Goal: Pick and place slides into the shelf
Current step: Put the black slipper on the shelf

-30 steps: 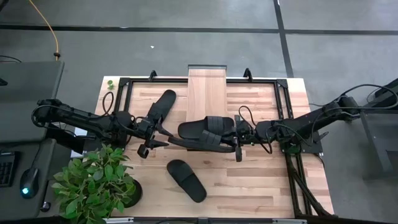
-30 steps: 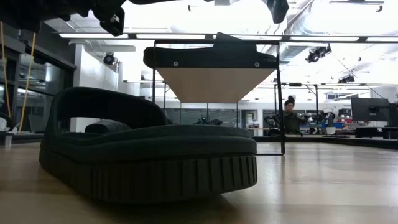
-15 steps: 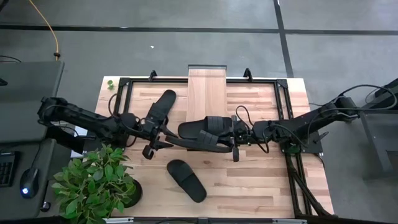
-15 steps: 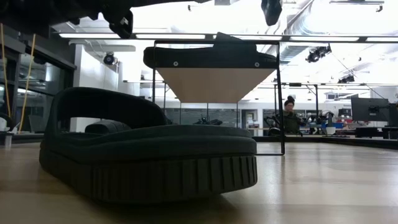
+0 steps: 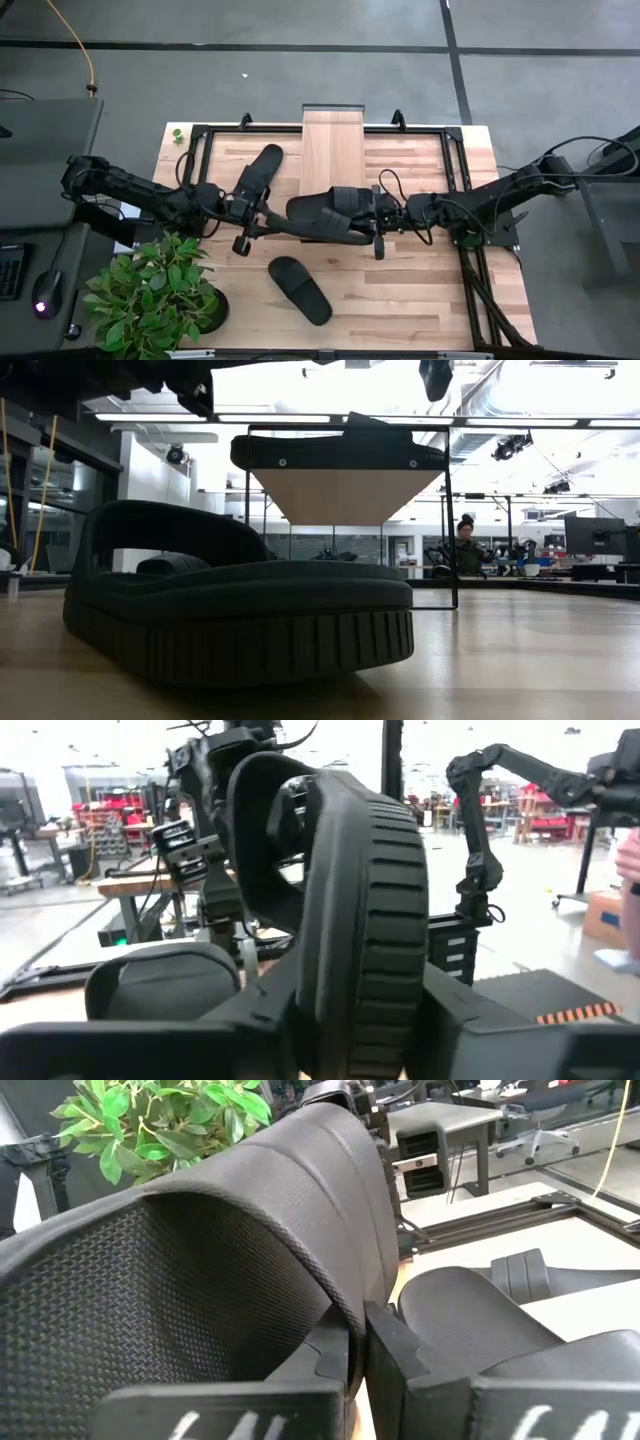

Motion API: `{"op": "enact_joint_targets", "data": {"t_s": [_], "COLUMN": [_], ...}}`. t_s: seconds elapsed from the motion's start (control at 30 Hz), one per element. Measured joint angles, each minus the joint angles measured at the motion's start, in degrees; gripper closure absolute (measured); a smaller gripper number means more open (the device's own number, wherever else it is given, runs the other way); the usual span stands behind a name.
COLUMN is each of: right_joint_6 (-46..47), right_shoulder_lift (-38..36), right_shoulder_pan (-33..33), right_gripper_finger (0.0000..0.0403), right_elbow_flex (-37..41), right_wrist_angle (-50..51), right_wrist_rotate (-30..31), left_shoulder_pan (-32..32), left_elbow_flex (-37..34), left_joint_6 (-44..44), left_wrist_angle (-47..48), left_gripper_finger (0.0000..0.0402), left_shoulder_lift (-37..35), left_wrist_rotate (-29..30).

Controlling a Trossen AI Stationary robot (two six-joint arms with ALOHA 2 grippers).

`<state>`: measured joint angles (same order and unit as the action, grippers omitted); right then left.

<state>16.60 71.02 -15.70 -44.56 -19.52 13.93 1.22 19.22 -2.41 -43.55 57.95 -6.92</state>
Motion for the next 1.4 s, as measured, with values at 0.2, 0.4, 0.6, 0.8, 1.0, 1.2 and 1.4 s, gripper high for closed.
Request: {"op": "enact_joint_targets", "data": {"t_s": [0.2,0.4,0.6,0.8,1.0,1.2,1.4], "right_joint_6": [-0.07,-0.14,-0.17,-0.61,-0.62,-0.54,0.18], "right_shoulder_lift": [-0.02,-0.02,-0.04,-0.07,-0.5,-3.6,-7.78], "right_shoulder_pan": [0.0,0.0,0.0,0.0,0.0,0.0,-0.04], "right_gripper_finger": [0.0403,0.0396,0.0367,0.0327,0.0299,0.0293,0.0292], "right_elbow_flex": [0.0,0.0,0.0,0.0,0.0,0.0,-0.02], "right_wrist_angle": [0.01,-0.01,-0.05,-0.1,0.23,4.71,11.39], "right_wrist_rotate": [-0.02,-0.04,-0.22,-0.39,-0.32,0.19,2.67], "left_shoulder_pan": [0.03,0.01,-0.03,-0.06,-0.08,-0.05,-0.08], "left_elbow_flex": [0.0,0.0,0.0,0.0,0.0,0.0,-0.02], "left_joint_6": [-2.32,-2.32,-3.84,-6.58,-9.51,-12.57,-12.43], "left_wrist_angle": [0.03,0.07,0.22,0.22,0.96,6.02,9.43], "left_gripper_finger": [0.0348,0.0332,0.0332,0.0347,0.0322,0.0341,0.0334], "left_shoulder_lift": [0.0,0.0,0.0,0.0,-0.22,-2.57,-6.84], "left_wrist_rotate": [-0.24,0.21,0.5,0.53,2.88,7.25,8.53]}}
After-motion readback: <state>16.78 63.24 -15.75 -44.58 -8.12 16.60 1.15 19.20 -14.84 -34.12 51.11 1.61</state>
